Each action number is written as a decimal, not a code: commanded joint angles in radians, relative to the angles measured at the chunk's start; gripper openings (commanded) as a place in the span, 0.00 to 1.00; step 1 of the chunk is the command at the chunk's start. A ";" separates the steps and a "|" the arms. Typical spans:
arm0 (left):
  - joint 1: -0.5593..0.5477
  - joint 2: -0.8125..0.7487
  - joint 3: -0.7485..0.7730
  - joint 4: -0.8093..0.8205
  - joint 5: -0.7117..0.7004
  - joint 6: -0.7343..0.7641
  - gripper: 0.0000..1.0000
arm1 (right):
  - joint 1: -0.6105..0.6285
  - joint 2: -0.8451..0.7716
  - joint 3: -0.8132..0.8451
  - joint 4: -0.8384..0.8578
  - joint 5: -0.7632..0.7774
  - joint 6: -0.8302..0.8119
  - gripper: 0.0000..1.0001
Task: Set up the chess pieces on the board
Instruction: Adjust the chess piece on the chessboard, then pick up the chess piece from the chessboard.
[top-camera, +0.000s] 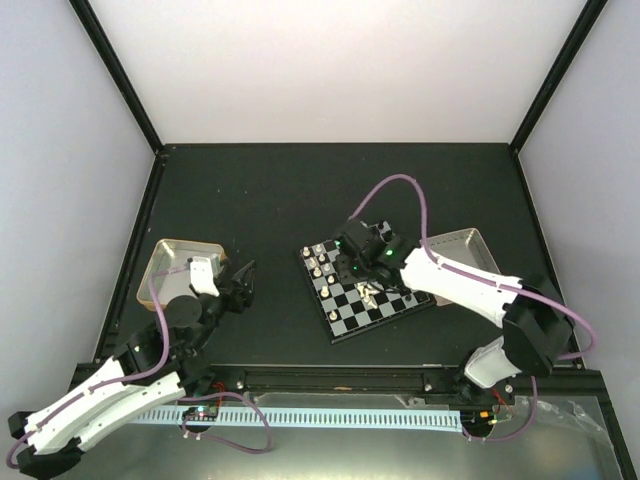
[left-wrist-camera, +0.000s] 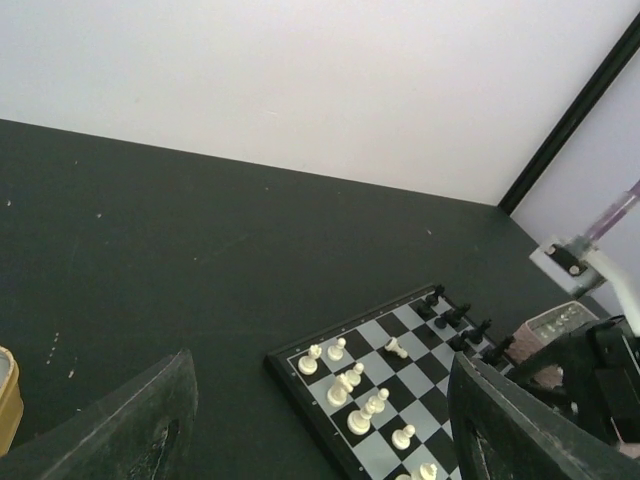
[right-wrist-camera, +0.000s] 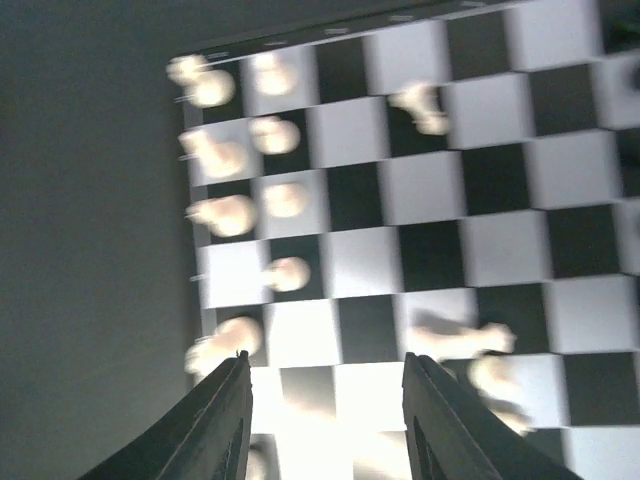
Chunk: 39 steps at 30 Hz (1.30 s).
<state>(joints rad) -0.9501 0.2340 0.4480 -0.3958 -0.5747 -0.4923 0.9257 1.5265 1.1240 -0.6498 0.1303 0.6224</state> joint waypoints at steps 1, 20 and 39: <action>0.005 0.036 0.009 0.015 0.023 0.016 0.70 | -0.105 -0.047 -0.112 0.039 0.080 0.107 0.43; 0.005 0.198 0.037 0.054 0.089 0.028 0.71 | -0.190 0.058 -0.167 0.082 -0.017 0.000 0.47; 0.007 0.224 0.055 0.050 0.088 0.038 0.72 | -0.190 0.155 -0.112 0.178 -0.162 -0.009 0.33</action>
<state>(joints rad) -0.9489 0.4644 0.4564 -0.3656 -0.4889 -0.4706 0.7349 1.6680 0.9733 -0.5087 -0.0044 0.6277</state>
